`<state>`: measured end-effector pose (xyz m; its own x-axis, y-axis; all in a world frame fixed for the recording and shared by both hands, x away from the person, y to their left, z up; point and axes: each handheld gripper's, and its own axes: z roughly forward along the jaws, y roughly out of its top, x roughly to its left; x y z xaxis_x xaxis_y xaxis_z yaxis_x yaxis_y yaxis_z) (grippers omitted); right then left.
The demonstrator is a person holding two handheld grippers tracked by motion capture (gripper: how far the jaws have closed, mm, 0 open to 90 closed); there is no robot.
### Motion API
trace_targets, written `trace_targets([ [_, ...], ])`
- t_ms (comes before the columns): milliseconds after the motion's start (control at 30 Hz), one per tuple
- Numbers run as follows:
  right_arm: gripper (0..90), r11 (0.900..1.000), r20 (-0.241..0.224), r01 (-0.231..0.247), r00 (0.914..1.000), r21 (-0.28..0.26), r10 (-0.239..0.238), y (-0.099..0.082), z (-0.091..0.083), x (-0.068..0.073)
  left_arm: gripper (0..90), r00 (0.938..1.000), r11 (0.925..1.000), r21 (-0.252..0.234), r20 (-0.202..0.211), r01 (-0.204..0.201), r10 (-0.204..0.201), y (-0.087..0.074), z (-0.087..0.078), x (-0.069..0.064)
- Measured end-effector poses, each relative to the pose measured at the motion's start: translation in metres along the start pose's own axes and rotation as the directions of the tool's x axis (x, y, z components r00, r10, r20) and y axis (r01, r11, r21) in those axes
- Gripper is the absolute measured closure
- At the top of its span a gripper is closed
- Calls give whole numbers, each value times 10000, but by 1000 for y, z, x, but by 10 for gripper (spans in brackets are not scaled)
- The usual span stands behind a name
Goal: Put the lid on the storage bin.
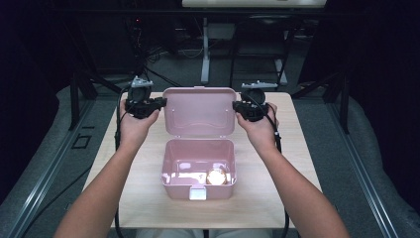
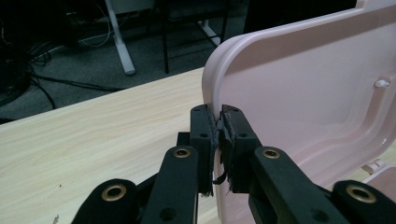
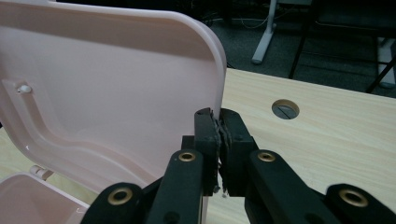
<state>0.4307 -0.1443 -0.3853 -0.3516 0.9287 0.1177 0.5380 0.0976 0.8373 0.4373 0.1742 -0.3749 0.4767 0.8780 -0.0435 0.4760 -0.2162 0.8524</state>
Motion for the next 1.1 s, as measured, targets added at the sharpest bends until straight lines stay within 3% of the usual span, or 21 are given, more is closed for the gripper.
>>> trace_targets([
  [1100,831,9990,-229,358,9991,-281,-364,-5,-18,7,829,9993,9993,-304,286,-217,225,-4,-22,-4],
])
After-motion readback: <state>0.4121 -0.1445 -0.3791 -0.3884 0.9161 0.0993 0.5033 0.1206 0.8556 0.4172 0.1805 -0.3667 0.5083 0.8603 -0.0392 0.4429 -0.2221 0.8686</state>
